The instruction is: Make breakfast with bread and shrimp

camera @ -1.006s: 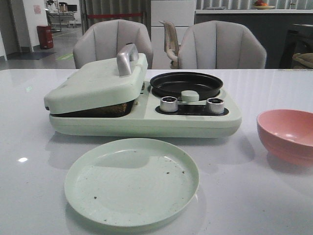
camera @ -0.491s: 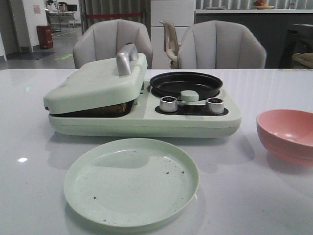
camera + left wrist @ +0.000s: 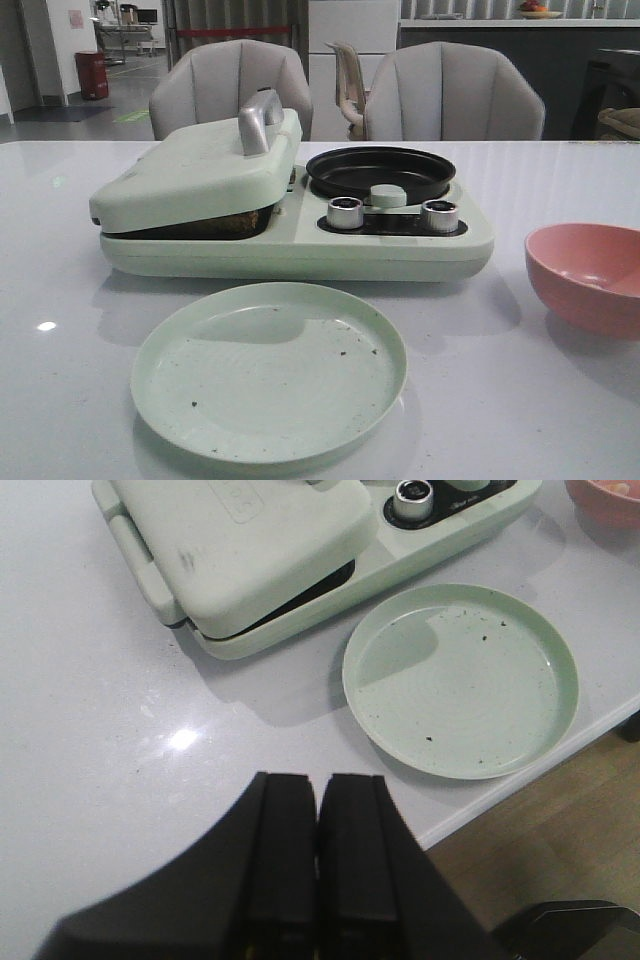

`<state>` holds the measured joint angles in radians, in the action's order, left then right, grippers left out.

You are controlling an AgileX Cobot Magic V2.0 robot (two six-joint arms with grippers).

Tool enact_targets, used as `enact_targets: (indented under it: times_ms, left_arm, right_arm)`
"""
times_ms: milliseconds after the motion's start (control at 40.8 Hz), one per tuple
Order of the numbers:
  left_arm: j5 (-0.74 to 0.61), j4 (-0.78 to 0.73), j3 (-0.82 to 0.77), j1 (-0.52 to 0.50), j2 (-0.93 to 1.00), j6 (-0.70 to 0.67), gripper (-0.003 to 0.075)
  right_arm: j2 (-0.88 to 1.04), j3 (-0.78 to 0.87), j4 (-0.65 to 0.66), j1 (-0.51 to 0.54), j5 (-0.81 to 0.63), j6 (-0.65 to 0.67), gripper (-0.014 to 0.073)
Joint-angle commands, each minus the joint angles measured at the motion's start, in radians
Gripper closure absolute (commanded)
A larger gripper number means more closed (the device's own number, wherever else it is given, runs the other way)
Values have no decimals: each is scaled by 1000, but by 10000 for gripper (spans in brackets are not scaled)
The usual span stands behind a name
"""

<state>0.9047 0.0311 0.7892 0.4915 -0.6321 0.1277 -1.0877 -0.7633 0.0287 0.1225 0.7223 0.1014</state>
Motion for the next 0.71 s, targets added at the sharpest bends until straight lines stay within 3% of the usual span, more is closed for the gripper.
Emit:
enact_targets:
  times_ms: [0,270,515,687]
  left_arm:
    - [-65,-4,27,8,1,-10,610]
    - [-66,-4,27,8,1,-10,610]
    - [-74,-4,27,8,1,-10,610]
    - [-75,-4,27,8,1,-10,610]
  right_arm:
    - [-56,-58,-17,29,-112,0,25]
    - [-310,-170,-93,24,-166,-24,27]
    - [-526,-255,-200,22,-156,-132,27]
    - [-624,-300,-200,22,-148,-138,27]
